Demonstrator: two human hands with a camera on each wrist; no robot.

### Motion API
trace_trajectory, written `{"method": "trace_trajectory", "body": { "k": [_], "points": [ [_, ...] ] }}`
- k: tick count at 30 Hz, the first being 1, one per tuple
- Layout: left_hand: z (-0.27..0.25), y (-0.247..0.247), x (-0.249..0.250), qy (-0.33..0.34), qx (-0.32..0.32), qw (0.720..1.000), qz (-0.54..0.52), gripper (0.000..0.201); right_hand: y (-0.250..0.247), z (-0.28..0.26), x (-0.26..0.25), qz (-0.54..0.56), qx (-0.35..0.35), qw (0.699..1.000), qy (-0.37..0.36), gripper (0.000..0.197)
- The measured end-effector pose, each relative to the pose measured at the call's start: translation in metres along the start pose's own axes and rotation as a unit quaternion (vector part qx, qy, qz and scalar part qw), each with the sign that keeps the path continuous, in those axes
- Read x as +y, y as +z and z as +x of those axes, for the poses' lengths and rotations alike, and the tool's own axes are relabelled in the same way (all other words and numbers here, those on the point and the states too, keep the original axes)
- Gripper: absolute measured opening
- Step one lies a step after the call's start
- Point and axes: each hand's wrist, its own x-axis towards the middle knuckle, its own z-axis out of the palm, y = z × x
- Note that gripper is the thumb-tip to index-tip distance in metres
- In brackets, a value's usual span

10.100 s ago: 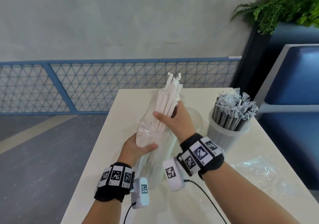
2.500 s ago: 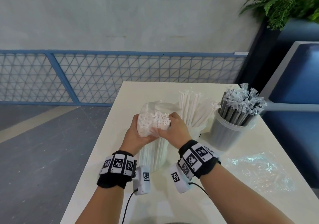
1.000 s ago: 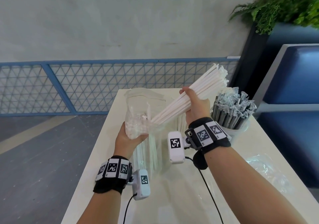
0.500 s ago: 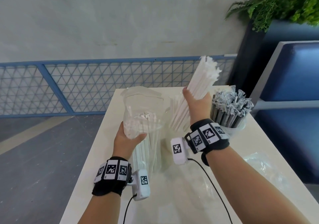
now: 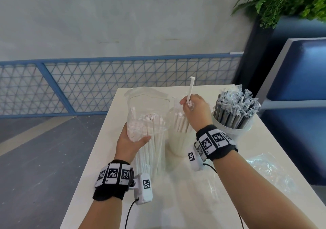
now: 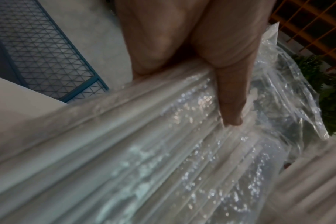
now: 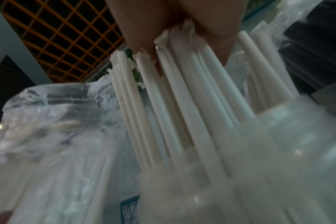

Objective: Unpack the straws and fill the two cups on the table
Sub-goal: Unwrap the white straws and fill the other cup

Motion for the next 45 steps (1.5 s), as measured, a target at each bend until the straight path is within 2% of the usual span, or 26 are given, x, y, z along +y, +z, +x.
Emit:
{"method": "trace_trajectory", "body": {
  "k": [5,6,8,9,10,12,14,18,22,25,27,30,32,34,38,39,43,45],
  "points": [
    [0.000,0.000,0.002,-0.003,-0.001,1.000,0.003,0.065,-0.010,0.003,-0.002,0.011,0.065,0.997,-0.026,0.015],
    [0.000,0.000,0.002,-0.005,-0.001,1.000,0.003,0.065,-0.011,0.001,-0.001,0.000,0.097,0.994,-0.041,0.019],
    [0.000,-0.001,0.001,-0.007,-0.001,1.000,0.001,0.063,-0.011,-0.005,0.005,-0.017,0.167,0.984,-0.063,0.041],
    [0.001,-0.001,0.001,-0.007,0.000,1.000,-0.002,0.062,-0.011,-0.009,0.008,-0.011,0.169,0.984,-0.052,0.054],
    [0.001,-0.001,0.002,-0.007,0.001,1.000,-0.004,0.061,-0.010,-0.013,0.010,0.005,0.139,0.990,-0.025,0.066],
    [0.001,-0.001,0.002,-0.006,0.002,1.000,-0.004,0.062,-0.007,-0.019,0.015,0.029,0.035,0.998,0.032,0.083],
    [0.002,-0.001,0.002,-0.007,0.001,1.000,-0.006,0.063,-0.006,-0.019,0.016,0.021,-0.012,0.999,0.028,0.090],
    [0.003,-0.002,0.001,-0.008,0.001,1.000,-0.012,0.063,-0.001,-0.016,0.014,0.029,-0.012,0.999,0.017,0.093],
    [0.003,-0.003,0.000,-0.007,0.007,1.000,-0.009,0.062,0.007,-0.018,0.013,0.041,-0.046,0.998,0.012,0.098],
    [0.003,-0.003,0.001,-0.007,0.012,1.000,-0.009,0.061,0.016,-0.022,0.017,0.016,0.028,0.999,-0.004,0.113],
    [0.004,-0.004,0.001,-0.009,0.016,1.000,-0.014,0.061,0.019,-0.024,0.019,0.019,0.053,0.998,0.029,0.128],
    [0.005,-0.004,0.000,-0.007,0.012,1.000,-0.010,0.063,0.018,-0.019,0.019,0.066,0.019,0.993,0.100,0.136],
    [0.006,-0.002,0.001,-0.004,0.010,1.000,-0.013,0.061,0.018,-0.013,0.022,0.058,0.009,0.992,0.115,0.134],
    [0.005,0.000,0.003,-0.002,0.007,1.000,-0.017,0.060,0.019,-0.011,0.022,0.023,-0.006,0.992,0.126,0.122],
    [0.007,0.002,0.003,0.000,-0.002,1.000,-0.013,0.062,0.023,-0.011,0.016,-0.008,-0.047,0.990,0.132,0.067],
    [0.007,0.002,0.003,0.000,-0.003,1.000,-0.015,0.061,0.022,-0.010,0.015,0.002,-0.046,0.990,0.135,0.060],
    [0.006,0.001,0.003,0.001,-0.001,1.000,-0.018,0.060,0.004,0.001,0.003,0.044,-0.019,0.991,0.123,0.063],
    [0.006,0.002,0.002,0.001,-0.005,1.000,-0.017,0.060,-0.004,0.006,-0.005,0.030,-0.011,0.995,0.097,0.067]
  ]
}}
